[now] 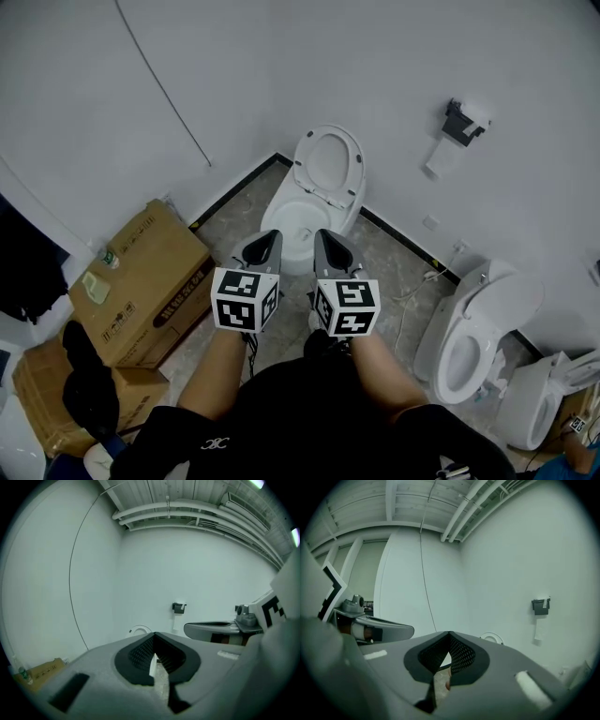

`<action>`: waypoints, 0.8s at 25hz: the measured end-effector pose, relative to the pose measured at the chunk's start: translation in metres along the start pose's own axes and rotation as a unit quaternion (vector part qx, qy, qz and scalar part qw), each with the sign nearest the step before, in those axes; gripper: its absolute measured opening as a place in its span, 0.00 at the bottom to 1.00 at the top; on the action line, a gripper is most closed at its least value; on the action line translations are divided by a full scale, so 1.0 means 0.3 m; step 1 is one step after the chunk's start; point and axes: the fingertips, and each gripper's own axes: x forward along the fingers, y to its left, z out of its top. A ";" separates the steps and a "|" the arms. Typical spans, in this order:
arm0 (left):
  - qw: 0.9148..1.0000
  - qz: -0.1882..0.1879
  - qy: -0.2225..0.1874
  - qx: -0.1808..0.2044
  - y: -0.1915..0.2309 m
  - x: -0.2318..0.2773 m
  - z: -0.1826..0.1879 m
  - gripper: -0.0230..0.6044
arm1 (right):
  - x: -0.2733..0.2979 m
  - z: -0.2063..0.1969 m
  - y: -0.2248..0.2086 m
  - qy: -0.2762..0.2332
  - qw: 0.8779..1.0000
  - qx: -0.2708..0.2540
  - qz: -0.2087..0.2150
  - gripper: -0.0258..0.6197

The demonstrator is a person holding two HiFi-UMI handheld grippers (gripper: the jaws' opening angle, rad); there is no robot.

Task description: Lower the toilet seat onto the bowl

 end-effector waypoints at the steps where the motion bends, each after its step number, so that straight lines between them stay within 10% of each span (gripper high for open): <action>1: 1.000 0.001 0.001 0.000 0.015 0.030 0.007 0.05 | 0.030 0.004 -0.019 0.000 1.000 0.001 -0.002 0.05; 20: 0.999 0.004 0.039 -0.016 0.187 0.642 0.101 0.05 | 0.560 0.022 -0.463 0.041 0.999 0.020 -0.018 0.05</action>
